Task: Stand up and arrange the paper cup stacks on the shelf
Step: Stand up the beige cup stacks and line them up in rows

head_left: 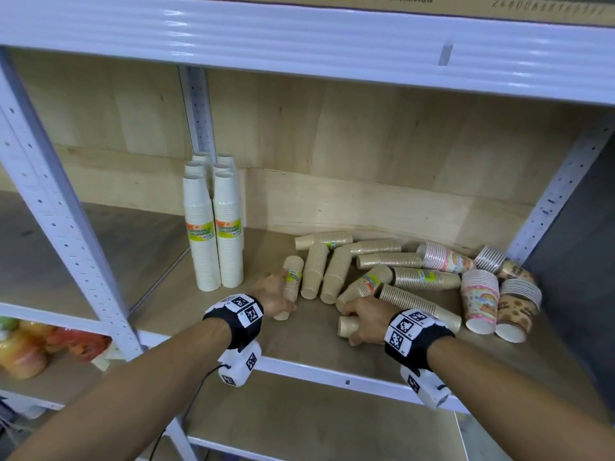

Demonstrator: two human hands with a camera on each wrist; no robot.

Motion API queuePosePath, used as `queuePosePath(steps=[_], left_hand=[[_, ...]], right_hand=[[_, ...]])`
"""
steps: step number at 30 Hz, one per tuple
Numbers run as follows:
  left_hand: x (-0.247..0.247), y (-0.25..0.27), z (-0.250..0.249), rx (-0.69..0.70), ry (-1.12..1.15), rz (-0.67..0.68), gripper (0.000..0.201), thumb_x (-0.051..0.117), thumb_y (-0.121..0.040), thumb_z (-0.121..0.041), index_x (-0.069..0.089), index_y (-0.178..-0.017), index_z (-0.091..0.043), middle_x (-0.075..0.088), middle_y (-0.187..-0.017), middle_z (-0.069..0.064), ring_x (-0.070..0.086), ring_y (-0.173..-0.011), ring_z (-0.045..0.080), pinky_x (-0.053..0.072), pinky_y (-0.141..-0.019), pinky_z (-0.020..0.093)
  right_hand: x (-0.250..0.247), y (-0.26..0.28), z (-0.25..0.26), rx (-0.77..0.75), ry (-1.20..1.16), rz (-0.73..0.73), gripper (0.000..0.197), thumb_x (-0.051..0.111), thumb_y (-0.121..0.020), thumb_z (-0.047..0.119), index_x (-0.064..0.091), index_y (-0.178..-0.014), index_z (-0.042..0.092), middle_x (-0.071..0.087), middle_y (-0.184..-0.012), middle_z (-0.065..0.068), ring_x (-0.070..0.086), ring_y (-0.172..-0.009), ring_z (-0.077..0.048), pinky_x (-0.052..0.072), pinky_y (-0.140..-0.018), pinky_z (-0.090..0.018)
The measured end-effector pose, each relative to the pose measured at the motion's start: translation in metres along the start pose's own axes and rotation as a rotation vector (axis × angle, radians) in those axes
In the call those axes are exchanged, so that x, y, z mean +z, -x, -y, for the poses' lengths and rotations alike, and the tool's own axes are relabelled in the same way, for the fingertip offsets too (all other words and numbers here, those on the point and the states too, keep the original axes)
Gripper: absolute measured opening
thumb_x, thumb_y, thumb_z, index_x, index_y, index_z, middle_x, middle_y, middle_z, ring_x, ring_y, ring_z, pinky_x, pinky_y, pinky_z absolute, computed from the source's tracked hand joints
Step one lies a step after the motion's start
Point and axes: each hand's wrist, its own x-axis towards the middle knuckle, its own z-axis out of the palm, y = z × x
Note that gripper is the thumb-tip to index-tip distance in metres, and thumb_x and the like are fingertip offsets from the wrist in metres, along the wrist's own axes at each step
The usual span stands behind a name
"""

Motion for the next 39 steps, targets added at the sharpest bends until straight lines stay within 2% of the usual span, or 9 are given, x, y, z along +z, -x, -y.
queuePosePath(steps=[5,10,14,19,23,28,32,37,39], left_hand=[[-0.011,-0.002,-0.001,0.01,-0.053,0.021,0.083,0.075,-0.079,-0.026,0.032,-0.15,-0.022,0.057,-0.131,0.007,0.059,-0.113,0.025,0.052,-0.091,0.036],[-0.038,-0.006,-0.005,0.025,-0.117,-0.002,0.069,0.067,-0.085,-0.027,0.036,-0.148,-0.025,0.06,-0.13,0.006,0.06,-0.114,0.025,0.05,-0.087,0.031],[-0.062,-0.012,-0.013,0.04,-0.181,-0.074,0.047,0.065,-0.086,-0.032,0.056,-0.129,-0.016,0.066,-0.116,0.007,0.064,-0.103,0.025,0.051,-0.079,0.03],[-0.089,-0.028,-0.021,0.114,-0.127,-0.173,0.036,0.069,-0.082,-0.018,0.064,-0.118,-0.019,0.063,-0.118,0.003,0.061,-0.1,0.022,0.051,-0.079,0.029],[-0.108,-0.043,-0.031,0.146,-0.079,-0.224,0.036,0.073,-0.081,-0.015,0.066,-0.116,-0.018,0.063,-0.117,0.0,0.061,-0.106,0.019,0.051,-0.081,0.027],[-0.129,-0.064,-0.041,0.154,-0.134,-0.245,0.035,0.07,-0.082,-0.009,0.066,-0.116,-0.016,0.061,-0.123,0.005,0.061,-0.109,0.023,0.052,-0.087,0.029],[-0.141,-0.076,-0.047,0.165,-0.219,-0.246,0.034,0.064,-0.084,-0.007,0.064,-0.116,-0.017,0.058,-0.123,0.005,0.056,-0.112,0.025,0.05,-0.093,0.034],[-0.147,-0.086,-0.044,0.122,-0.247,-0.242,0.033,0.058,-0.085,-0.003,0.059,-0.117,-0.014,0.053,-0.121,0.008,0.056,-0.11,0.028,0.05,-0.092,0.035],[-0.147,-0.089,-0.043,0.104,-0.258,-0.249,0.032,0.057,-0.086,-0.002,0.057,-0.118,-0.011,0.053,-0.122,0.01,0.056,-0.111,0.03,0.049,-0.093,0.036]], right_hand=[[-0.004,-0.003,-0.001,-0.003,-0.017,0.008,0.056,0.079,-0.072,0.037,0.06,-0.123,0.025,0.063,-0.115,0.002,0.059,-0.101,-0.018,0.049,-0.083,-0.031],[-0.014,-0.007,0.0,-0.041,-0.055,-0.017,0.058,0.079,-0.071,0.035,0.06,-0.123,0.02,0.059,-0.116,0.005,0.057,-0.103,-0.017,0.041,-0.079,-0.025],[-0.026,-0.011,0.004,-0.065,-0.072,-0.04,0.047,0.08,-0.069,0.037,0.065,-0.108,0.016,0.065,-0.1,0.0,0.061,-0.089,-0.018,0.048,-0.073,-0.029],[-0.053,-0.017,0.015,-0.089,-0.108,-0.07,0.031,0.079,-0.07,0.037,0.051,-0.079,0.028,0.05,-0.075,0.008,0.048,-0.065,-0.009,0.035,-0.053,-0.026],[-0.075,-0.024,0.029,-0.123,-0.182,-0.073,0.042,0.08,-0.069,0.034,0.062,-0.103,0.016,0.065,-0.098,-0.002,0.063,-0.087,-0.019,0.051,-0.073,-0.034],[-0.111,-0.036,0.046,-0.167,-0.321,-0.141,0.038,0.08,-0.075,0.022,0.061,-0.108,0.014,0.056,-0.092,0.006,0.056,-0.086,-0.015,0.047,-0.075,-0.029],[-0.141,-0.05,0.056,-0.198,-0.409,-0.203,0.039,0.081,-0.075,0.025,0.061,-0.108,0.017,0.058,-0.102,0.002,0.06,-0.093,-0.019,0.053,-0.085,-0.037],[-0.168,-0.077,0.066,-0.184,-0.416,-0.339,0.037,0.081,-0.073,0.023,0.061,-0.105,0.02,0.057,-0.104,0.002,0.059,-0.091,-0.018,0.053,-0.078,-0.033],[-0.172,-0.091,0.068,-0.167,-0.403,-0.377,0.035,0.08,-0.073,0.023,0.059,-0.101,0.022,0.056,-0.104,0.004,0.058,-0.091,-0.018,0.049,-0.067,-0.028]])
